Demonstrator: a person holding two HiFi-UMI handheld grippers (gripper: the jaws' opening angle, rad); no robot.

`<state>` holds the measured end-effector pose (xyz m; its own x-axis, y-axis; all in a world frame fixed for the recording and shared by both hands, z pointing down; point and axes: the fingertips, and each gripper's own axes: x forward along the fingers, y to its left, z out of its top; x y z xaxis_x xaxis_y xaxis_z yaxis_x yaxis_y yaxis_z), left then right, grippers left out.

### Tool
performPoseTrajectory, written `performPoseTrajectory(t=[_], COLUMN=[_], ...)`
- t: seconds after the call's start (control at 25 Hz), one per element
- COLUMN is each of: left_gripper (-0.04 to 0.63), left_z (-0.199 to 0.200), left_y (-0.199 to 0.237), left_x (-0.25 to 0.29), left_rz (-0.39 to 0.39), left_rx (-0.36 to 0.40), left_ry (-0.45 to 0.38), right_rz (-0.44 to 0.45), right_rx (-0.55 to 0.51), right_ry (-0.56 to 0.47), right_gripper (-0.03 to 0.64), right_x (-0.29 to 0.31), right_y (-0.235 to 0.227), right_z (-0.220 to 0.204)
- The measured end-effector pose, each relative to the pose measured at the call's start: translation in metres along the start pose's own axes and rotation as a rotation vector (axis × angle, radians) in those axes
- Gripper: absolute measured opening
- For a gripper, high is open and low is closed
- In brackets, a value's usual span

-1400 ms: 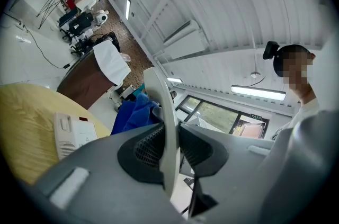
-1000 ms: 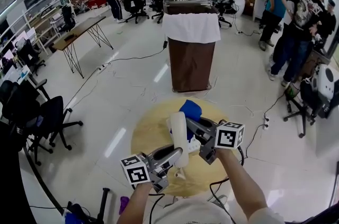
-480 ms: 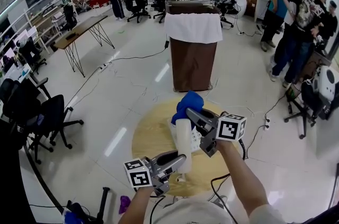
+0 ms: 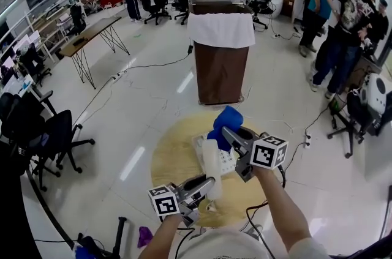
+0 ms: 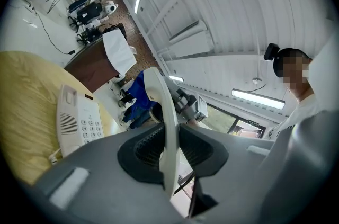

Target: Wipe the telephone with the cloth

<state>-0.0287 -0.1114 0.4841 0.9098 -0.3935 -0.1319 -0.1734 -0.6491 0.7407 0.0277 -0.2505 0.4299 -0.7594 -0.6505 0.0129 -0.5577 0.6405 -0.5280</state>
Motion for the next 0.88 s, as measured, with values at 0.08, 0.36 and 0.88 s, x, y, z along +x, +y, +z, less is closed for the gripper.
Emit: performPoseTrajectory(t=[0.08,0.36,0.88], left_gripper=[0.08,0.081,0.081], left_z=[0.0,-0.002,-0.028], left_y=[0.008,0.062,0.169], left_x=[-0.002,-0.006,0.004], left_rz=[0.019,0.106,0.22], left_rx=[0.002,-0.066,-0.279], left_ry=[-0.02,-0.07,-0.044], right_rz=[-0.036,-0.093,-0.196], right_rx=[-0.023,-0.096,-0.071], right_ry=[0.002,0.041,0.097], right_gripper=[0.063,0.063,0.063], right_x=[-0.007,-0.033,-0.085], right_y=[-0.006,0.0,0.001], right_z=[-0.007,-0.04,-0.099])
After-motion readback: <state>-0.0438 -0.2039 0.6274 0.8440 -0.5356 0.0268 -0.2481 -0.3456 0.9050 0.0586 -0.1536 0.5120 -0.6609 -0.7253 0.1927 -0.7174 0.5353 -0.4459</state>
